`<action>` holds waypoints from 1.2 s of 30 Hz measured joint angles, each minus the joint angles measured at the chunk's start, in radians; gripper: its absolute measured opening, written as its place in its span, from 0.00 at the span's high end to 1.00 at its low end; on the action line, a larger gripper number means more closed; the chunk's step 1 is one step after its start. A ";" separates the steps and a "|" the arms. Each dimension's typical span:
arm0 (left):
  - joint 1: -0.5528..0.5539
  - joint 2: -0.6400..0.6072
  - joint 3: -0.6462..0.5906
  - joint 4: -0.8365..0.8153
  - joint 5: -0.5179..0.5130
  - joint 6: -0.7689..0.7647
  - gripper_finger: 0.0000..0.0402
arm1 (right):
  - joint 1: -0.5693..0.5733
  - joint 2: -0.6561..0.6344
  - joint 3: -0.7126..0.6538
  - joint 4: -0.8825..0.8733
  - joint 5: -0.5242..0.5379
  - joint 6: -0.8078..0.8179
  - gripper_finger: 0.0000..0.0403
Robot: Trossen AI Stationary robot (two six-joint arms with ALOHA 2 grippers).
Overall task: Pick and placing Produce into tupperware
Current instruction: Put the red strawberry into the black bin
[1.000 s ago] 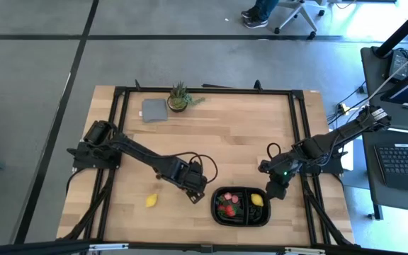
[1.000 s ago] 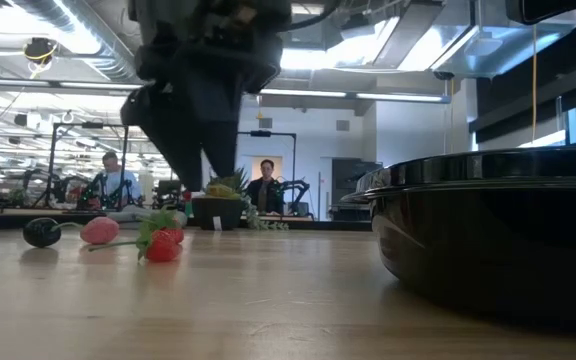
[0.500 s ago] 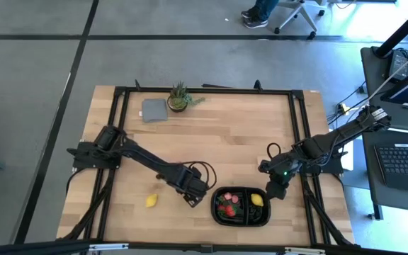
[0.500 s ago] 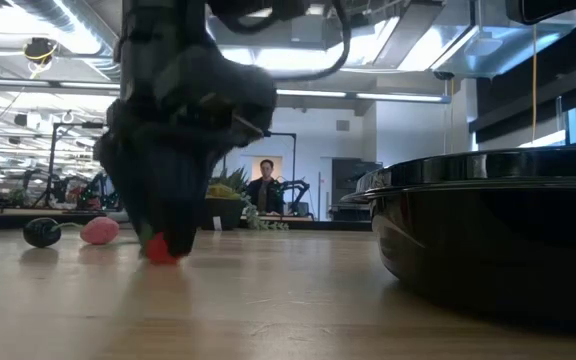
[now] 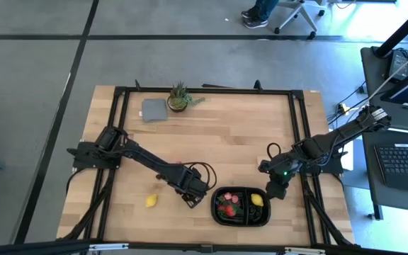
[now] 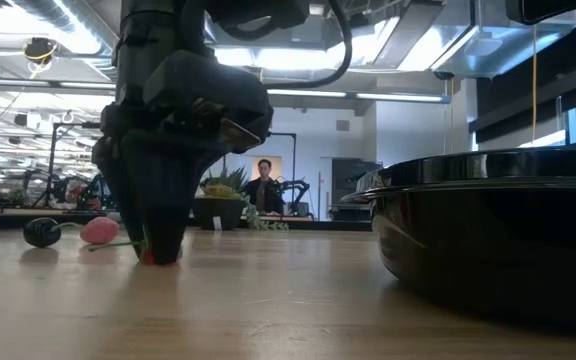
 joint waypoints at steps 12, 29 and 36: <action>0.000 0.000 0.000 0.000 -0.019 0.004 0.74 | 0.000 0.000 0.000 0.000 0.000 -0.003 0.64; 0.033 -0.005 0.137 0.076 0.303 0.246 0.72 | 0.000 0.000 0.000 0.000 -0.002 -0.004 0.64; 0.070 -0.006 0.220 0.364 0.300 0.309 0.73 | 0.000 0.000 0.000 0.000 -0.002 -0.003 0.64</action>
